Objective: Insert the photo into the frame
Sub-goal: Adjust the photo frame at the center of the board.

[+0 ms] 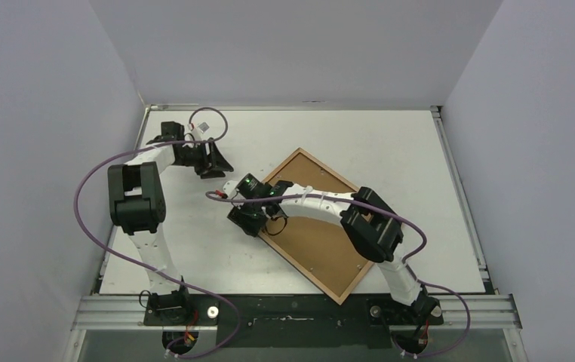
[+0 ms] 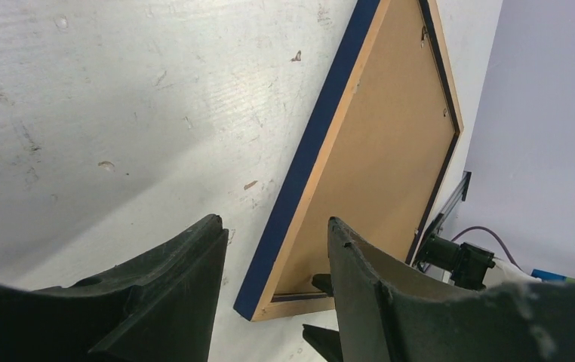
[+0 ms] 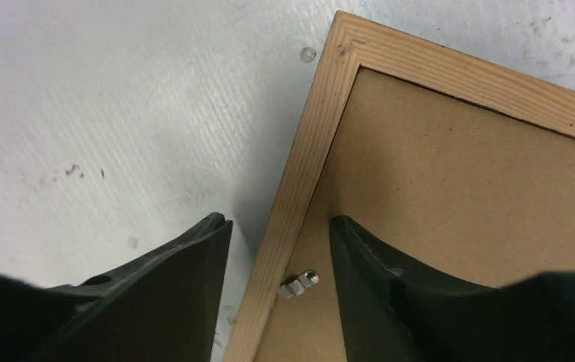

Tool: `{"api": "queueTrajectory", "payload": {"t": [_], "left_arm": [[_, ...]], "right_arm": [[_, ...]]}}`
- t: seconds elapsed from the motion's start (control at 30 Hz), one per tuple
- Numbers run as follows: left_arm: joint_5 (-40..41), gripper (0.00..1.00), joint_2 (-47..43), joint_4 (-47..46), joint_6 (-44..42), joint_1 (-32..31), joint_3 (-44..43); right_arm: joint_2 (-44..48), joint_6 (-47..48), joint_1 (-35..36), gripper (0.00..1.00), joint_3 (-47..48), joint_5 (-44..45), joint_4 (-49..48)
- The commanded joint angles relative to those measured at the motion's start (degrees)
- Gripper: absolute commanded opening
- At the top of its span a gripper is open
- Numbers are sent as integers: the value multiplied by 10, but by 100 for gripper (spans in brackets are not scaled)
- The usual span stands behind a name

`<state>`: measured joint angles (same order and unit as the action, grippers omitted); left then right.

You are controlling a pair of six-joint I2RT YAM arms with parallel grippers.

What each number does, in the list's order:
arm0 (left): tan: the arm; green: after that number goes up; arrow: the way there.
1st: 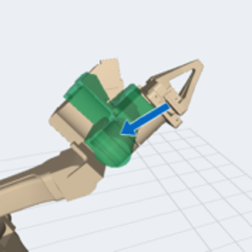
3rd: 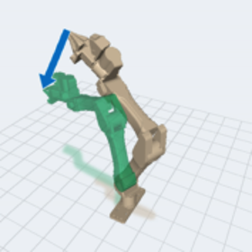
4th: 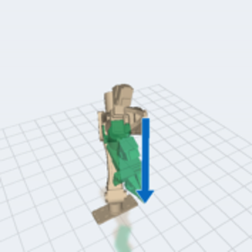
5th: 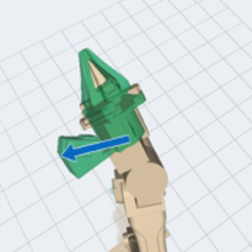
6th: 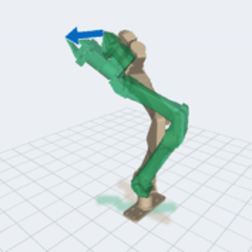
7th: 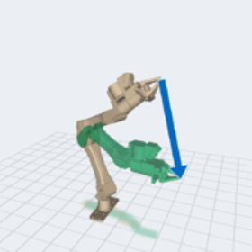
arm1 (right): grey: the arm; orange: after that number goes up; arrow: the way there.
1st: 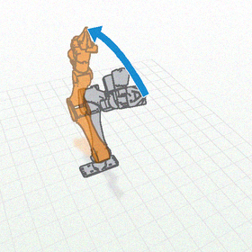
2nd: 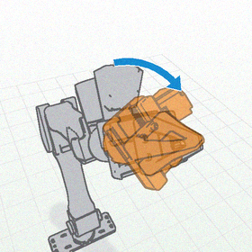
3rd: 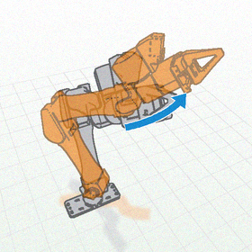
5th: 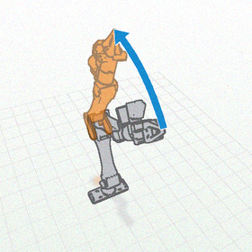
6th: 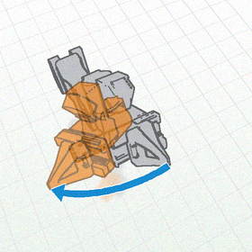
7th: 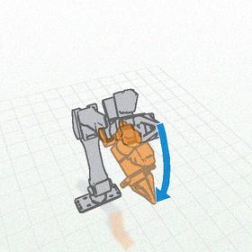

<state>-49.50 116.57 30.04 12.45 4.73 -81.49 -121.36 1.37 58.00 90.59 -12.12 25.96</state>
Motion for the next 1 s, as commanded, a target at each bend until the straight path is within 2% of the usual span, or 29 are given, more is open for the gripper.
{"api": "queueTrajectory", "payload": {"t": [0.0, 0.07, 0.17, 0.3, 0.47, 0.57, 0.83, 0.97], "left_arm": [[-5, 50, -5, -40, 7, -27, 17], [-9, 50, 1, -50, 13, -42, 19], [-15, 49, 18, -63, 19, -80, 11], [-19, 49, 40, -85, 31, -111, -1], [-23, 48, 65, -102, 37, -125, -6], [-26, 43, 77, -103, 37, -126, -8], [-44, 20, 66, -106, 33, -120, 28], [-53, 15, 46, -113, 33, -120, 67]], "right_arm": [[48, 8, -27, 60, 20, -53, 41], [59, -33, -59, 63, 9, -68, 21], [102, -119, -130, 66, -55, -137, -68], [125, -221, -215, 70, -75, -96, -131], [79, -327, -299, 70, -41, -92, -146], [33, -335, -303, 70, 18, -82, -123], [-91, -348, -298, 67, 167, -109, -84], [-141, -345, -290, 65, 234, -117, -45]]}}
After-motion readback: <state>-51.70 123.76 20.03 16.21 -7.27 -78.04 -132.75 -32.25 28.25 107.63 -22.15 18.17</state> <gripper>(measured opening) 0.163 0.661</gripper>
